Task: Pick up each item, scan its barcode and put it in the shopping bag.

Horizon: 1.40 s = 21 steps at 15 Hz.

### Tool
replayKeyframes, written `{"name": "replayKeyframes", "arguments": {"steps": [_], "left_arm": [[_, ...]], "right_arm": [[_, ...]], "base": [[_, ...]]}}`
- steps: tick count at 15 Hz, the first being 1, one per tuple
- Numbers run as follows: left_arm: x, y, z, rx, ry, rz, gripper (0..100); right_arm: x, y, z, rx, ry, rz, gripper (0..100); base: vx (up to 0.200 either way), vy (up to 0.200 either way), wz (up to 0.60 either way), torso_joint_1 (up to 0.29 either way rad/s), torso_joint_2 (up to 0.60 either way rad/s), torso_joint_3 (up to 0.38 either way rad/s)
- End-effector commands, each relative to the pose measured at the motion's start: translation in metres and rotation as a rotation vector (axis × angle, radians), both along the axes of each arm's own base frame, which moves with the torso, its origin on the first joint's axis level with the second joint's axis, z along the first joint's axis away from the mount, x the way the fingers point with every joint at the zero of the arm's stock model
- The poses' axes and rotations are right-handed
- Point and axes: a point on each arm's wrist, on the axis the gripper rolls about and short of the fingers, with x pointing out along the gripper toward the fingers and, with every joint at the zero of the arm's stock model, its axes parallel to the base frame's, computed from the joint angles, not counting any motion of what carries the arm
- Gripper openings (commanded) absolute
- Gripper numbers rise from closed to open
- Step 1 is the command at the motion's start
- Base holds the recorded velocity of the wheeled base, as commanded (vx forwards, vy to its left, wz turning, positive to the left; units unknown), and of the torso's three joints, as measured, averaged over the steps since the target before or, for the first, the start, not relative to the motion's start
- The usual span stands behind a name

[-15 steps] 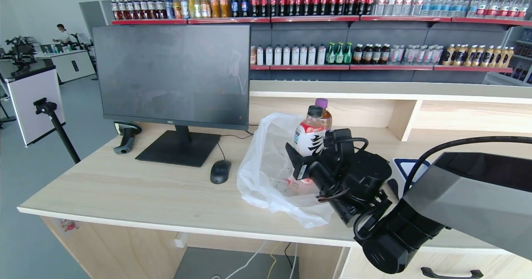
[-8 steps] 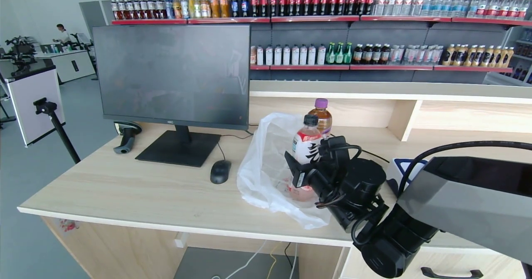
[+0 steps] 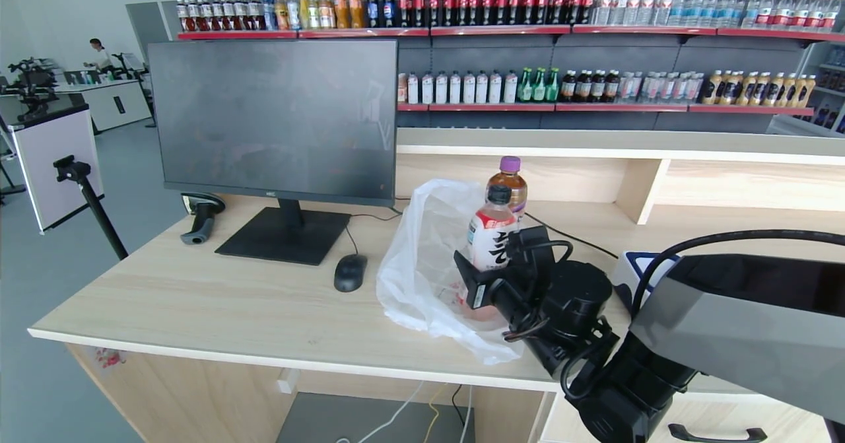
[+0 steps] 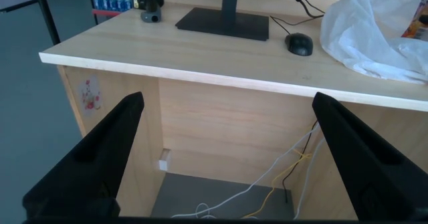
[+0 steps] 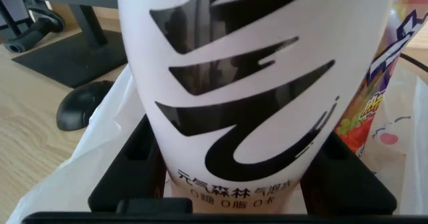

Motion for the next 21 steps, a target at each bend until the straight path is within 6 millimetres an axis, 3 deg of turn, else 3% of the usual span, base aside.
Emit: {"name": "replayKeyframes", "arguments": {"steps": [1, 21], "left_arm": [[0.000, 0.000, 0.000, 0.000, 0.000, 0.001, 100], [0.000, 0.000, 0.000, 0.004, 0.000, 0.001, 100]], "right_arm": [[-0.002, -0.001, -0.003, -0.008, 0.011, 0.001, 0], [-0.014, 0.008, -0.013, 0.015, 0.064, 0.042, 0]], "base": [[0.000, 0.000, 0.00, 0.000, 0.00, 0.000], [0.000, 0.000, 0.00, 0.000, 0.00, 0.000]]}}
